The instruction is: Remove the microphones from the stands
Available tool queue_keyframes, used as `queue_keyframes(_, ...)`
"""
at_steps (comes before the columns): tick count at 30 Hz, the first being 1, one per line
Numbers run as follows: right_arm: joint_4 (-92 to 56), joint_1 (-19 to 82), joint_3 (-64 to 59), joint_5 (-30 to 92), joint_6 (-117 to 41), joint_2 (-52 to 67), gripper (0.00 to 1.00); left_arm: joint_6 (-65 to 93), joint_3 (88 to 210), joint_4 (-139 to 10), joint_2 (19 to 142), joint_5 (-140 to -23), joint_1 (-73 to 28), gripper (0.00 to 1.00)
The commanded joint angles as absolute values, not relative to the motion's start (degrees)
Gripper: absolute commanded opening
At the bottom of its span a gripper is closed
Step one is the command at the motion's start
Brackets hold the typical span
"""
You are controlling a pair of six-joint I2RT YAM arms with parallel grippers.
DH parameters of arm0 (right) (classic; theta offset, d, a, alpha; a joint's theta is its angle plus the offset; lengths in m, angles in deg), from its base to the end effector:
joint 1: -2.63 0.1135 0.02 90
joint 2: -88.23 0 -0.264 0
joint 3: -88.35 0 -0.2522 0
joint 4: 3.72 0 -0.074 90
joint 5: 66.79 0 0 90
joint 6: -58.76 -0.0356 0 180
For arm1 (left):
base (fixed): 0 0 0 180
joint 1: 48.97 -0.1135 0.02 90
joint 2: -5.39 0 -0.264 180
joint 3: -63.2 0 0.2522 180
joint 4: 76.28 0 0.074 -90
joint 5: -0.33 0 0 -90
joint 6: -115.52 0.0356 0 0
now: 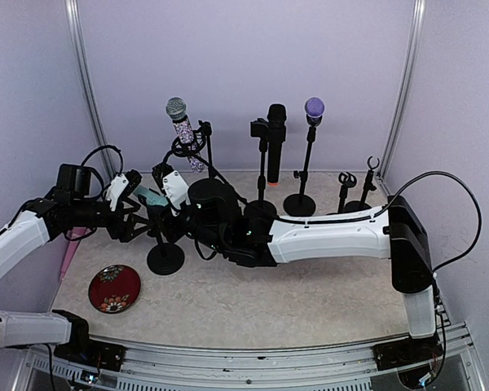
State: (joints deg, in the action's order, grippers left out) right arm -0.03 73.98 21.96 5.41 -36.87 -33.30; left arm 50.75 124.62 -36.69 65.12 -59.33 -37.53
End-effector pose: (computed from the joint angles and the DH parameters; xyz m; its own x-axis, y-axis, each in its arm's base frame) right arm 0.1751 0.4849 0.2958 -0.1024 -0.0113 -0.9947 -0.7984 0.5973 0.0754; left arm 0.2137 -0.0616 0.2846 -0.3052 0.4371 -0.8461 0.7649 0.6418 0.0557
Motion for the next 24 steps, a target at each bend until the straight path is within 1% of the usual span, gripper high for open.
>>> queue_keyframes(1,3.8,74.8,24.3,4.6,-37.8,-33.5,0.0,46.1,123.9,-43.9,68.0,-61.0,-36.8,0.73)
queue_keyframes(5,4.2,75.0,23.9,4.7,-38.8,-33.1,0.0,44.2,123.9,-47.9,70.8,-62.6,-36.6,0.63)
queue_keyframes(9,4.9,75.0,22.2,5.2,-39.7,-32.1,0.0,43.9,124.0,-49.6,74.0,-61.8,-36.5,0.52)
queue_keyframes(14,5.8,75.1,19.7,4.4,-39.6,-30.4,0.0,44.1,123.9,-50.8,76.4,-61.1,-36.4,0.26)
queue_keyframes(17,6.1,75.1,18.2,4.0,-39.5,-29.1,0.0,44.0,123.3,-51.6,76.8,-61.6,-36.4,0.15)
queue_keyframes(24,7.7,75.5,10.3,2.5,-39.7,-22.7,0.0,45.3,121.9,-54.2,77.4,-65.3,-36.4,0.08)
